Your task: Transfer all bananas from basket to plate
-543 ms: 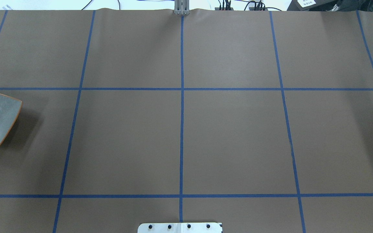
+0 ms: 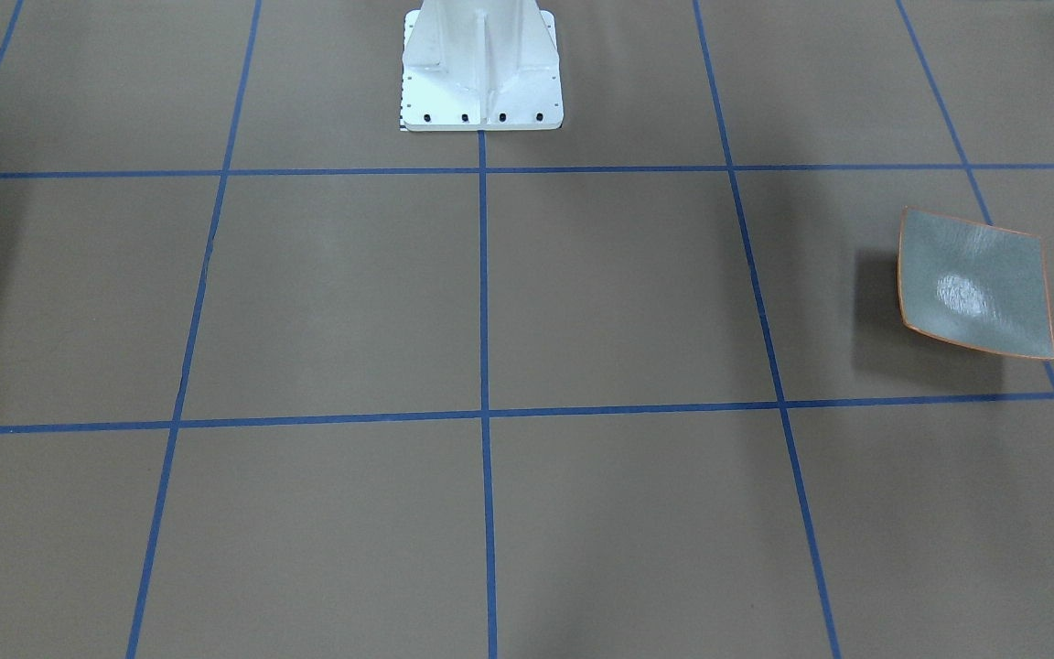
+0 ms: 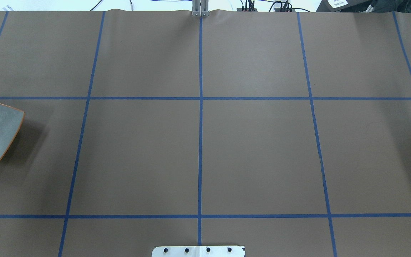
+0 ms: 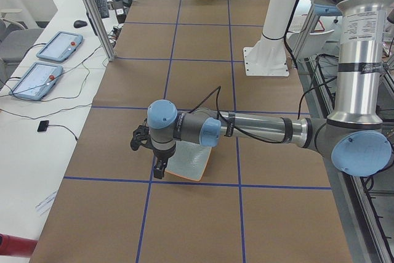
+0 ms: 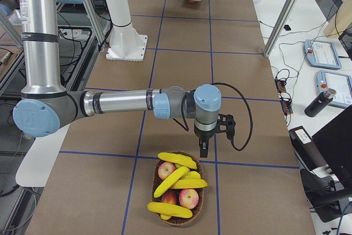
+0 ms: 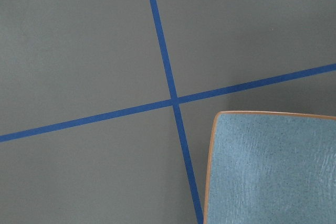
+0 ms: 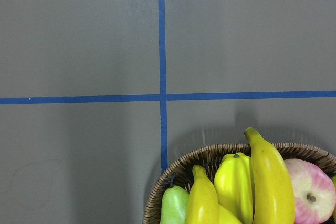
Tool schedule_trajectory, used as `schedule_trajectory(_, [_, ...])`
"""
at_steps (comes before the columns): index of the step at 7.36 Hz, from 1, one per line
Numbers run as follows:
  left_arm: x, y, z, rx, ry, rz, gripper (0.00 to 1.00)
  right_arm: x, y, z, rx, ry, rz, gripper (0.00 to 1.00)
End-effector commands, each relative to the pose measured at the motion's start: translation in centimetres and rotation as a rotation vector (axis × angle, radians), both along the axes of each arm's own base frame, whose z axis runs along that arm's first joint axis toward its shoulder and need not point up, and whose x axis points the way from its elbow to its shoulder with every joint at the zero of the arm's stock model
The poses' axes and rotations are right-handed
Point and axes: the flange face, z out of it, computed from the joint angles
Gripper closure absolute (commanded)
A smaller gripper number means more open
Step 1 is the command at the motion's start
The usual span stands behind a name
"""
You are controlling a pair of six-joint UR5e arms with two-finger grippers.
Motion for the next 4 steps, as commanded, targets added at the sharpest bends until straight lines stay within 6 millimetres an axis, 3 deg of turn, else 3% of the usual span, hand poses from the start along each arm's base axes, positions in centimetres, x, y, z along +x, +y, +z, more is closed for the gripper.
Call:
schedule_trajectory(1, [0.0,0.0,-1.0,0.04,0.003,-0.003,0.0,0.0,-0.4,-4.1,0.096,-0.001,0.008,0.0])
schedule_trajectory(2, [0.0,-0.3,-1.3,0.077,0.005,-0.002,0.0,0.0,-0.7,-5.0,0.174,-0.006,0.011,0.0])
schedule_trajectory(4, [0.1,-2.5,-4.0,0.22,0.011,-0.001,0.0,-0.1,-0.9,-5.4,0.21,-0.019,0.008,0.0])
